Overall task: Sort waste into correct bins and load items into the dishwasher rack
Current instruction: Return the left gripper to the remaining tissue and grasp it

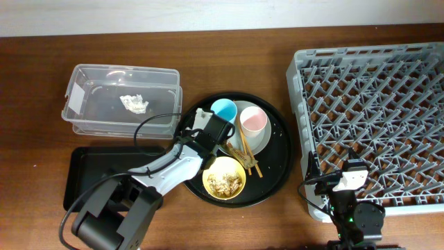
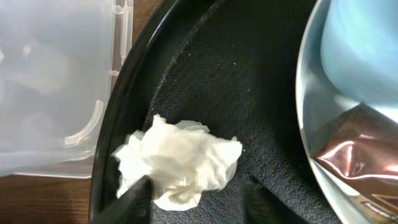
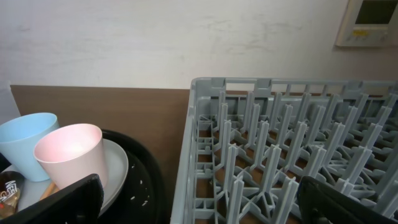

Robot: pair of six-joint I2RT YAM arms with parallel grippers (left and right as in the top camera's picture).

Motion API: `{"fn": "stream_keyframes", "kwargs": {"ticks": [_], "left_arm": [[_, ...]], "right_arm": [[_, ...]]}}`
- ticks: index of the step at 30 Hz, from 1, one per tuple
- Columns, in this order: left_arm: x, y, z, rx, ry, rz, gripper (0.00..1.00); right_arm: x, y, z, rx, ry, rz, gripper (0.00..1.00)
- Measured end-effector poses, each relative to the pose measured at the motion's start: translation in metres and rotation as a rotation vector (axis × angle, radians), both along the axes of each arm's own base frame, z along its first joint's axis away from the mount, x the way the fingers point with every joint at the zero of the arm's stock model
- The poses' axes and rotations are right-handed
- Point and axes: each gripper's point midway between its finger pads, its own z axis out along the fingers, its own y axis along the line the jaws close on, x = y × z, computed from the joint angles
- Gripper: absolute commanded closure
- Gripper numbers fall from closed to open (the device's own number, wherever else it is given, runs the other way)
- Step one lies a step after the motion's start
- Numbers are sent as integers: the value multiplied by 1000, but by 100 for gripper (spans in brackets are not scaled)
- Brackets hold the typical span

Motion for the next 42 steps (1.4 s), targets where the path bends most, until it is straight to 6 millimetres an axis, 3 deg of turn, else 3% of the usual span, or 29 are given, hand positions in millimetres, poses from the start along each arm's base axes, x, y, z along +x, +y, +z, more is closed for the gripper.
{"fn": "stream_keyframes", "kwargs": {"ticks": [3, 9, 13, 17, 23, 32, 37, 41, 42], "left_arm": [[0, 0, 0, 5, 0, -5, 29], [-9, 8, 5, 53, 37, -23, 29], [-5, 6, 44, 4, -43, -23, 30], [-1, 4, 57, -14, -76, -21, 30], [2, 3, 52, -15, -80, -20, 30], [7, 2, 7, 28, -19, -15, 31], [7, 6, 1, 41, -3, -9, 73], [8, 6, 1, 42, -4, -11, 98], [8, 6, 1, 44, -2, -14, 100]], "right_arm": [[0, 0, 0, 0, 0, 0, 2], [0, 0, 0, 0, 0, 0, 2], [0, 0, 0, 0, 0, 0, 2], [0, 0, 0, 0, 0, 0, 2], [0, 0, 0, 0, 0, 0, 2], [0, 0, 0, 0, 0, 0, 2], [0, 0, 0, 0, 0, 0, 2], [0, 0, 0, 0, 0, 0, 2], [0, 0, 0, 0, 0, 0, 2]]}}
